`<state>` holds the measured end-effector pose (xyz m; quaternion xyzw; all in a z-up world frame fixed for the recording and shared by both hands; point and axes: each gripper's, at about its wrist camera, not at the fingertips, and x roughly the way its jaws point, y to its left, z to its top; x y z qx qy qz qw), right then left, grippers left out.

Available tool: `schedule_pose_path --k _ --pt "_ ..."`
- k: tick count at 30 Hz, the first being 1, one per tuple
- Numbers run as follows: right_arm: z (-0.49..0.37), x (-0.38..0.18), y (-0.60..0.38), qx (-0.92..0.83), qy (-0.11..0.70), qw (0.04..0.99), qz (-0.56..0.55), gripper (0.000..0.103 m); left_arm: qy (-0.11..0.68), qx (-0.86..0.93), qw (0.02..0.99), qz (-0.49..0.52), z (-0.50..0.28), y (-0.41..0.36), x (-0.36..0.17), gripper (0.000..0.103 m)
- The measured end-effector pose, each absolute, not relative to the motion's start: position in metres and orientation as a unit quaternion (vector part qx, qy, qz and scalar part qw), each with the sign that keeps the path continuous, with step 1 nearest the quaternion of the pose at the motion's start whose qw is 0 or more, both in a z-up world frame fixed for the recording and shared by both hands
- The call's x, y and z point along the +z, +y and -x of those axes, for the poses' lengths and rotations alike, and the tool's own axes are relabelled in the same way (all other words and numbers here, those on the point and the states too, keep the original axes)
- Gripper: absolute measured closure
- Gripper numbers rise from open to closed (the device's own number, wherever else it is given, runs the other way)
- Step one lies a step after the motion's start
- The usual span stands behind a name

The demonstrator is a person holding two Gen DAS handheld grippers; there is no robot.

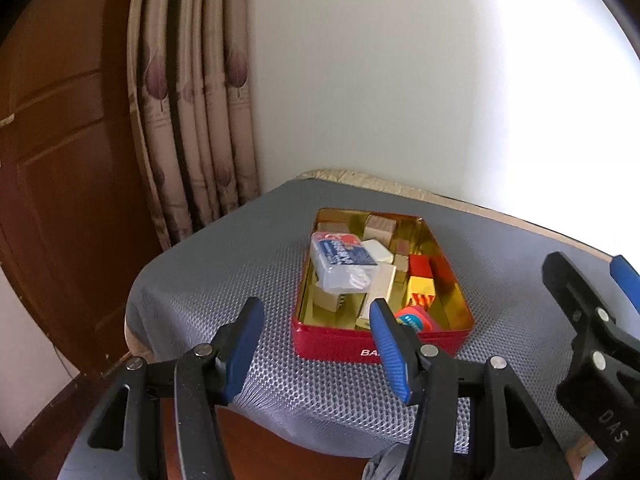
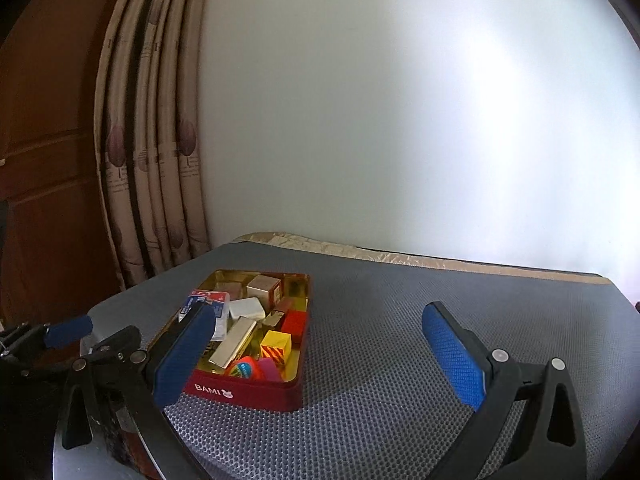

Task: Organize rigid objects

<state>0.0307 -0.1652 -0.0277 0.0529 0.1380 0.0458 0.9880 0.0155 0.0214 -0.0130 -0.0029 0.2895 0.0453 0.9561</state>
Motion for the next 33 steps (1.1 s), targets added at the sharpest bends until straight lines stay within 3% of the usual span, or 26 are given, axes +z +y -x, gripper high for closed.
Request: schedule_pose_path --k 33 --pt "-0.037 -0.036 -0.155 0.077 0.173 0.981 -0.048 0.0 0.313 0.059 0.948 0.009 -0.022 0.027 -0.018 0.047"
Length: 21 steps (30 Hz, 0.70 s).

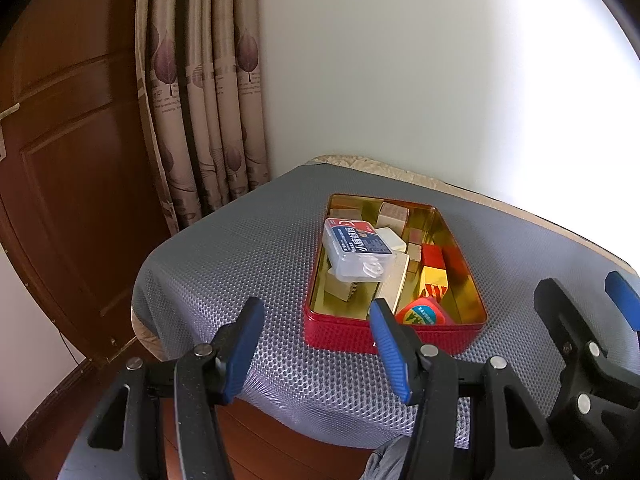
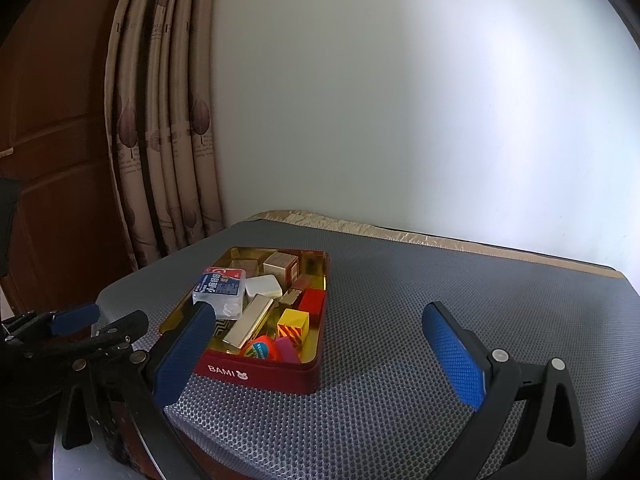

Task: Organize rigid objects

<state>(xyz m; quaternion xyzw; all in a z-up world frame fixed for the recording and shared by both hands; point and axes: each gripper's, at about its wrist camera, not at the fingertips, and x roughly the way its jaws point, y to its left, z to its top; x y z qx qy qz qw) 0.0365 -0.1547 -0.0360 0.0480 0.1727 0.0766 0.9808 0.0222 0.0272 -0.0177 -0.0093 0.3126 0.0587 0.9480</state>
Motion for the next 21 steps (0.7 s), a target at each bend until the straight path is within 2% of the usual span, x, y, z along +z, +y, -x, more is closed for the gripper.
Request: schedule_pose_path --k 21 --pt "-0.0346 -0.0358 -0.1503 0.083 0.169 0.981 -0.044 0.0 0.329 0.06 0.942 0.014 -0.0247 0.0309 -0.0207 0.047"
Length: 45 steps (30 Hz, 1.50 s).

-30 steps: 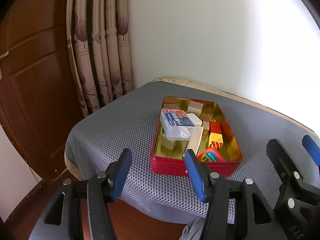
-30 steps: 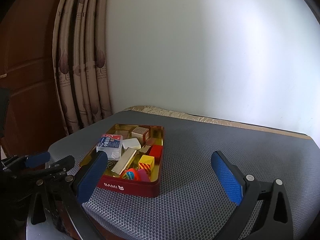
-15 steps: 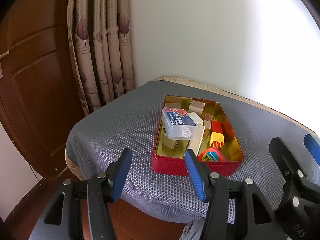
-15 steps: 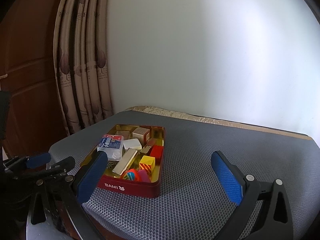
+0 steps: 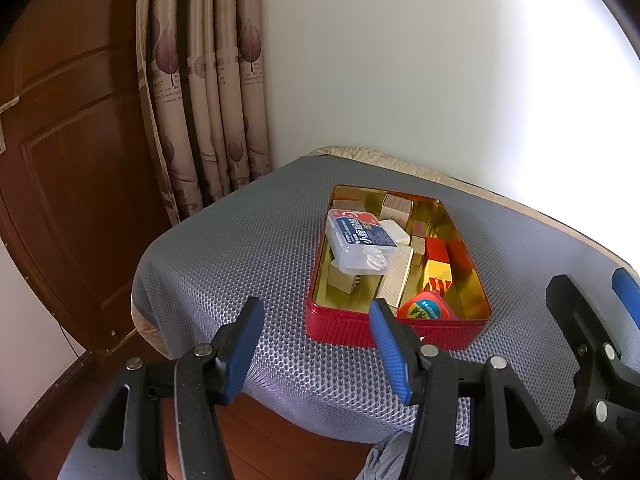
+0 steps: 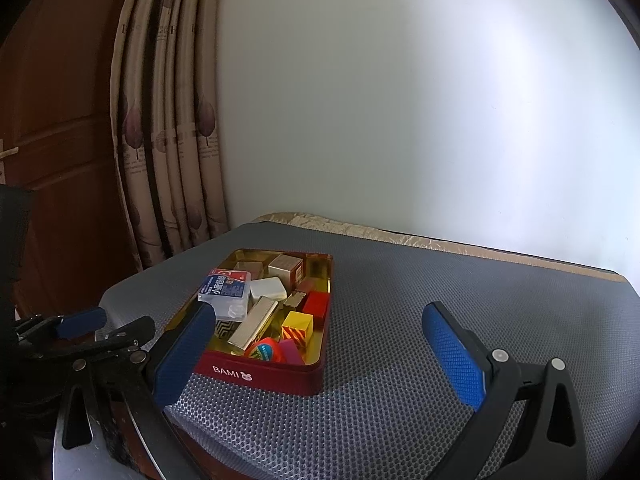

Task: Organize rigid objects

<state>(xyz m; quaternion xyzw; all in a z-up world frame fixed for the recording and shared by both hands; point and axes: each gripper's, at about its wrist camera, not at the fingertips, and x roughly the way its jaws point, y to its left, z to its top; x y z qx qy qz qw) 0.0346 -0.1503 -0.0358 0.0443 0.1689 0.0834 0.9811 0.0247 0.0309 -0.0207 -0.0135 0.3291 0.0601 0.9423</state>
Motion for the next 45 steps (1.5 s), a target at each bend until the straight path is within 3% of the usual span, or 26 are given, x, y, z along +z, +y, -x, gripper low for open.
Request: schedule_pose_path --k 45 --pt "-0.031 -0.0355 -0.149 0.092 0.178 0.979 -0.043 0.0 0.333 0.061 0.941 0.011 -0.0265 0.032 -0.022 0.047"
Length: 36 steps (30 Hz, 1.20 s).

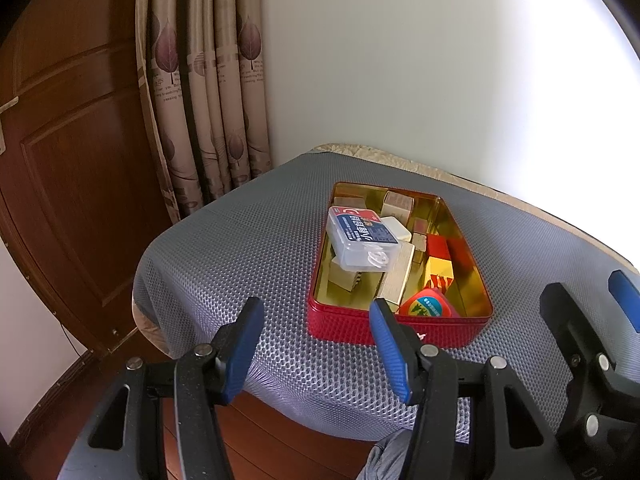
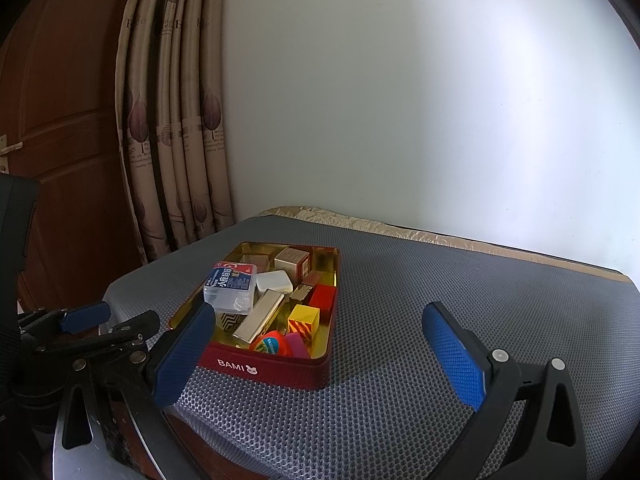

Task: Organize rigid objects

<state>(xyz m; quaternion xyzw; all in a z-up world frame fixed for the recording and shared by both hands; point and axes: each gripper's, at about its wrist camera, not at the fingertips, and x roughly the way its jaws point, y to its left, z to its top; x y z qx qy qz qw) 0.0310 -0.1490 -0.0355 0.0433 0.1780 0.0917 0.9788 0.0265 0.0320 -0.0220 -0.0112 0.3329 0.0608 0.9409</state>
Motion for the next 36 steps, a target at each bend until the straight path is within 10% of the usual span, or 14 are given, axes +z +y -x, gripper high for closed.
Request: schedule_pose_path --k 36 --pt "-0.0341 -0.0389 -0.1535 0.097 0.185 0.977 -0.043 0.0 0.342 0.059 0.938 0.009 -0.0297 0.0332 -0.0244 0.047"
